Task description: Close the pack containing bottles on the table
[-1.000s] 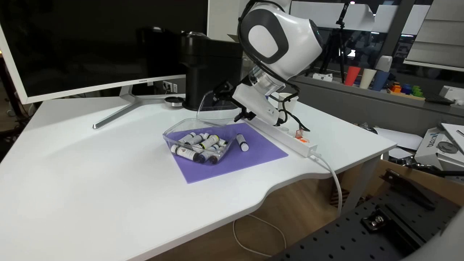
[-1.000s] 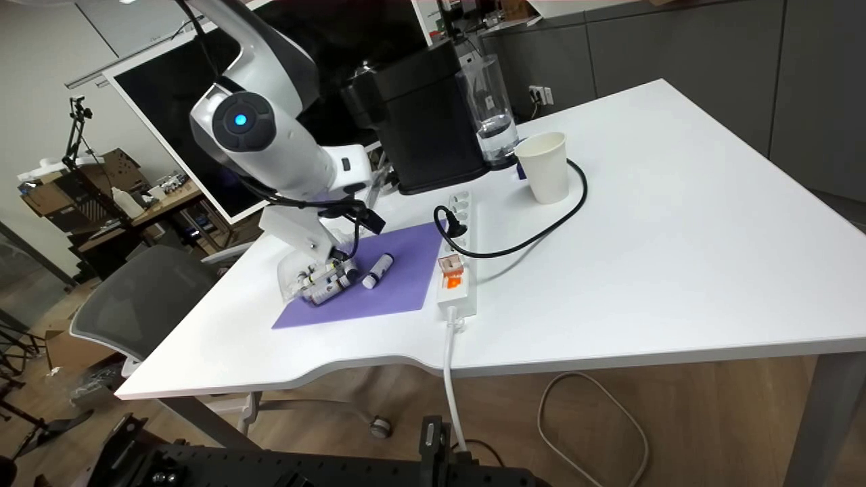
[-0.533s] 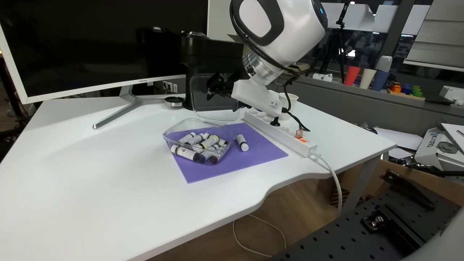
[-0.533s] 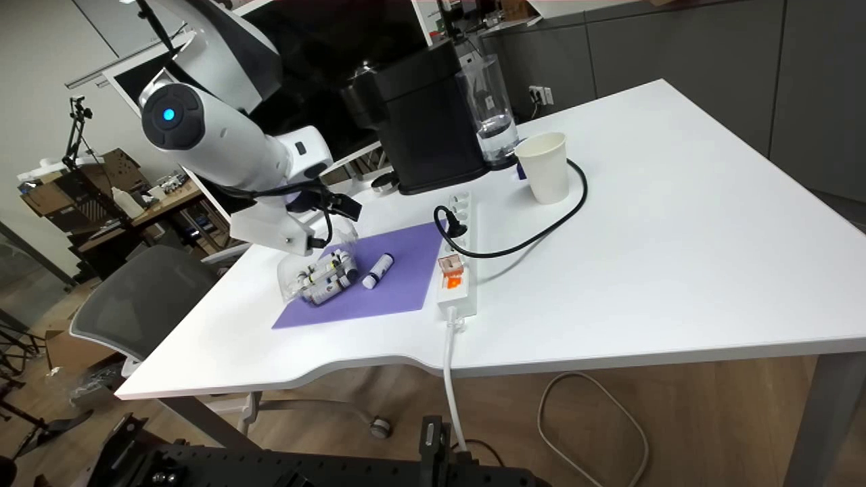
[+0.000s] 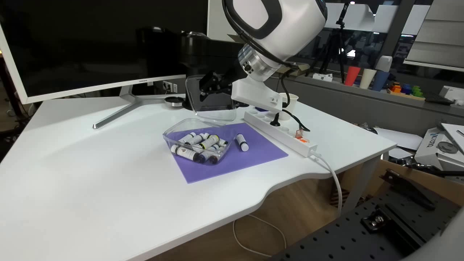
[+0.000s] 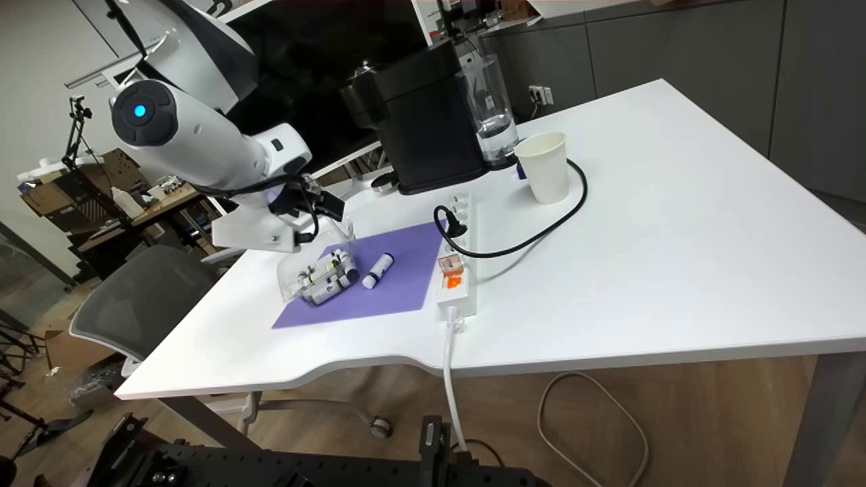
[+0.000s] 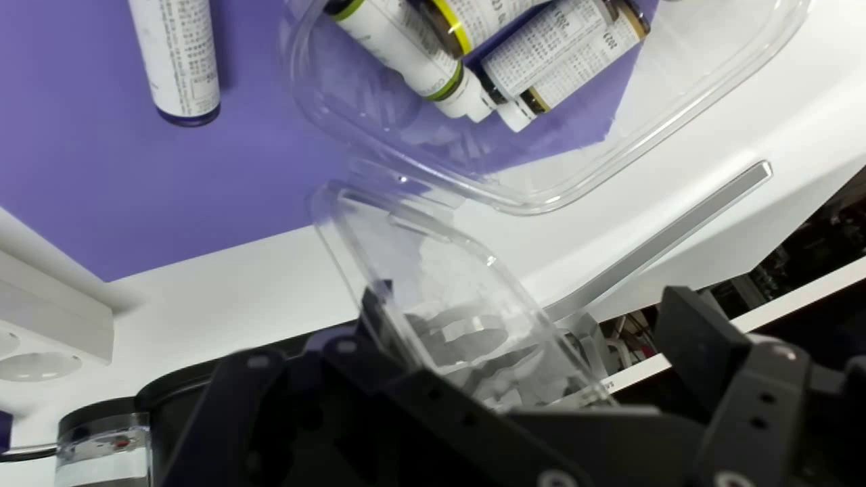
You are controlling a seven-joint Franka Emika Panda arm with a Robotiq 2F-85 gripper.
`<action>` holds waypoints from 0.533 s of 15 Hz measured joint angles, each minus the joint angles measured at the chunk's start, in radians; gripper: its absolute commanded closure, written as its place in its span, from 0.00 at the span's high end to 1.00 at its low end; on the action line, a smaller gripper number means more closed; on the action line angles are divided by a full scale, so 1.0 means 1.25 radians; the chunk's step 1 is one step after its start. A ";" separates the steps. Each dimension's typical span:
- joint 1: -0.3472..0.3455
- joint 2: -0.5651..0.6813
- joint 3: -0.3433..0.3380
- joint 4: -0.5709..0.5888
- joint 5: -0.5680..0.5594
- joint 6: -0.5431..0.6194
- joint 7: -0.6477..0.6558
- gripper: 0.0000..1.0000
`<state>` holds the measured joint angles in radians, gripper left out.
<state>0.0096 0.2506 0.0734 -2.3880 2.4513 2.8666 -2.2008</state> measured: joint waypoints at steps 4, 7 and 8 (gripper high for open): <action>0.018 0.000 0.025 0.002 -0.047 0.041 -0.001 1.00; 0.034 -0.001 0.050 0.006 -0.091 0.083 -0.001 1.00; 0.038 -0.001 0.059 0.007 -0.108 0.096 0.000 1.00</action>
<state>0.0566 0.2492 0.1473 -2.3799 2.3167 2.9871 -2.2013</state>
